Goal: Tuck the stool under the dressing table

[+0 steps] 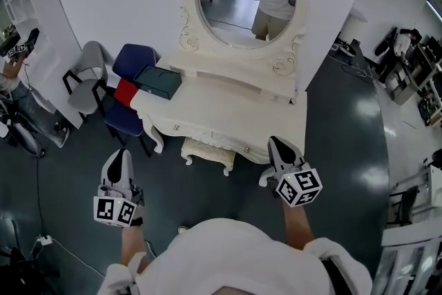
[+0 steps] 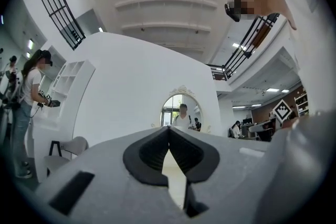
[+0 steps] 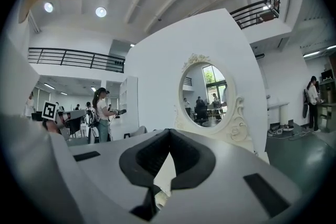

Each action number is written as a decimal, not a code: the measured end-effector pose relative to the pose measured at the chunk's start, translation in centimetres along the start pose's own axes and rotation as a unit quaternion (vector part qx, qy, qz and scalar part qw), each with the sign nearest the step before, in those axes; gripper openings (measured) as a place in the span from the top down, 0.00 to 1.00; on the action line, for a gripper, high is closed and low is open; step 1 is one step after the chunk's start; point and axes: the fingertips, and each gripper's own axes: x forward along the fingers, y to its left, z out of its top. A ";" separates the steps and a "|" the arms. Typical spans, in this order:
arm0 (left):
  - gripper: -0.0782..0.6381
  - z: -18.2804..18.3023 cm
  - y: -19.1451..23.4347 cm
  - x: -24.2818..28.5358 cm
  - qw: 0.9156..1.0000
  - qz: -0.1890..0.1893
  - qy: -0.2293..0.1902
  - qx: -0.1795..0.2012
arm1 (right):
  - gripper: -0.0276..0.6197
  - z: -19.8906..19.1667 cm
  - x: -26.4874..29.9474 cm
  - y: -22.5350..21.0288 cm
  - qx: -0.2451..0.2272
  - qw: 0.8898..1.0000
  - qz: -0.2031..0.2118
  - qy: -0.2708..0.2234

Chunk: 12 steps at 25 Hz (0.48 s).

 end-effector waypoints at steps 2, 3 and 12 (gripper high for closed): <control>0.87 0.9 0.5 -0.6 1.000 0.007 -0.005 0.006 | 0.96 0.6 0.0 0.0 -0.003 1.000 -0.006 -0.007; 0.87 1.2 0.6 -0.9 1.000 0.010 -0.006 0.012 | 0.96 0.8 0.0 0.1 -0.004 1.000 -0.009 -0.010; 0.87 1.1 1.4 -3.6 0.999 0.030 0.005 0.012 | 0.96 1.0 -1.1 1.4 -0.002 1.000 -0.023 -0.009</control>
